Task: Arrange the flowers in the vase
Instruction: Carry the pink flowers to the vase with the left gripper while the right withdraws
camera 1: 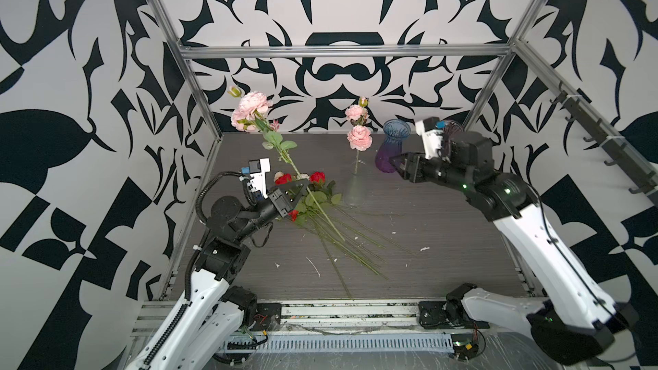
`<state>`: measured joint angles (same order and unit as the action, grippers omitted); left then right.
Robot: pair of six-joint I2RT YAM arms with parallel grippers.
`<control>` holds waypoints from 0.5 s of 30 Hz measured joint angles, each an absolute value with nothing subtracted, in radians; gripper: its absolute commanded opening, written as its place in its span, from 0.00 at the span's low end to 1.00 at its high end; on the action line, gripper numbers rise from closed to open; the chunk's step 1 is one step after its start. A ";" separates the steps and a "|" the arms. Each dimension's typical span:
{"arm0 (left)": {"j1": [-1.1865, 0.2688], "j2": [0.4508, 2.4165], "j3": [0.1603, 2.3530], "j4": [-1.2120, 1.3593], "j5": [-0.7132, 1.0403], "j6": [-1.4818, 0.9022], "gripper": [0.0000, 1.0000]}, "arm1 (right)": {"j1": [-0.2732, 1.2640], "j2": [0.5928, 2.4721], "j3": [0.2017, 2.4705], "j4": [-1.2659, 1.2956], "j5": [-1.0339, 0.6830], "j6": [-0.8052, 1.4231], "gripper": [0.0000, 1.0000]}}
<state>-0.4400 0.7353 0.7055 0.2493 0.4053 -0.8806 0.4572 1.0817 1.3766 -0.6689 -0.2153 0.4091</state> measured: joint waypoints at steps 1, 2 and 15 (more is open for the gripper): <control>-0.462 0.774 0.743 0.257 0.368 -0.841 0.00 | 0.456 1.047 1.326 -0.682 -0.197 0.399 0.50; -0.487 0.825 0.791 0.273 0.329 -0.793 0.00 | 0.458 1.016 1.272 -0.688 -0.184 0.392 0.49; -0.740 1.478 1.204 0.561 0.036 -0.227 0.00 | 0.460 0.787 0.551 -0.573 -0.106 0.489 0.46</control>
<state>-0.7399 1.4776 1.2041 0.5610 0.0360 -0.2272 0.4599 0.7872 0.5510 -0.5732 -0.1062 0.4892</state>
